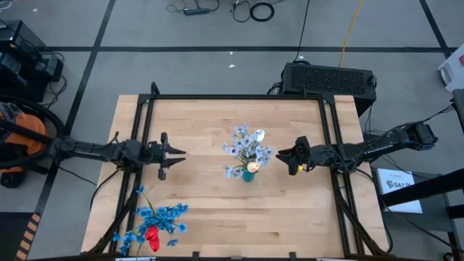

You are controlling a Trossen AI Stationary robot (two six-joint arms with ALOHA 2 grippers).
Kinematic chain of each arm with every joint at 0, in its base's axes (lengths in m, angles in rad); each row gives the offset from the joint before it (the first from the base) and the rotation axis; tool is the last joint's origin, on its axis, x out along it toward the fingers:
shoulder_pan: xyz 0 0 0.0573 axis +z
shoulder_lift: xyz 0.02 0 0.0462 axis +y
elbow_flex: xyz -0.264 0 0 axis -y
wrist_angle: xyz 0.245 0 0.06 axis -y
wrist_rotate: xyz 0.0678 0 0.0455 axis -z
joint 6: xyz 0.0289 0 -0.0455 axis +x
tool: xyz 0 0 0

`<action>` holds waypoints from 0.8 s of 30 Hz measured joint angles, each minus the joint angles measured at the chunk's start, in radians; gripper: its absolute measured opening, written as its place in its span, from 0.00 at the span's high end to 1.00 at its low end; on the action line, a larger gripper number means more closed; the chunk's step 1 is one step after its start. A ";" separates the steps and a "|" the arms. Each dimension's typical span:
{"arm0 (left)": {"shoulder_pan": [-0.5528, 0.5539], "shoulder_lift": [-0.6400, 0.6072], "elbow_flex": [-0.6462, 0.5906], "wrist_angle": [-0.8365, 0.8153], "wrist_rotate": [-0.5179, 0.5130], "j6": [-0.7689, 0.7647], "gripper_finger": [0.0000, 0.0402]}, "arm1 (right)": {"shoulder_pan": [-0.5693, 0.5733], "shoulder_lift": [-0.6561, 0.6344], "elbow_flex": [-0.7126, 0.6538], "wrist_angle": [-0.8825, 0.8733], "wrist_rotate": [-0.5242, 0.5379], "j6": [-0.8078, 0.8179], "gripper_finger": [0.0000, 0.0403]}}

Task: Sort flowers into vase by color
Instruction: Return to Home Position

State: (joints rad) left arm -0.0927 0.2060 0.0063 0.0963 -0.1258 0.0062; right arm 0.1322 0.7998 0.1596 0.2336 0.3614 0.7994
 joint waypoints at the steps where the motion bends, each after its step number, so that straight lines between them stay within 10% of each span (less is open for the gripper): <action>1: 0.008 -0.008 0.000 -0.013 0.013 -0.002 0.72 | 0.000 0.000 0.000 0.000 0.000 0.000 0.67; 13: 0.117 -0.033 -0.001 -0.060 0.141 -0.087 0.98 | 0.000 0.000 0.000 0.000 0.000 0.000 0.67; 24: 0.191 -0.090 -0.001 -0.060 0.193 -0.183 0.99 | 0.000 0.000 0.000 0.000 0.000 0.000 0.67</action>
State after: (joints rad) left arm 0.0982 0.1162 0.0051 0.0359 0.0669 -0.1765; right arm 0.1322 0.7998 0.1596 0.2334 0.3615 0.7994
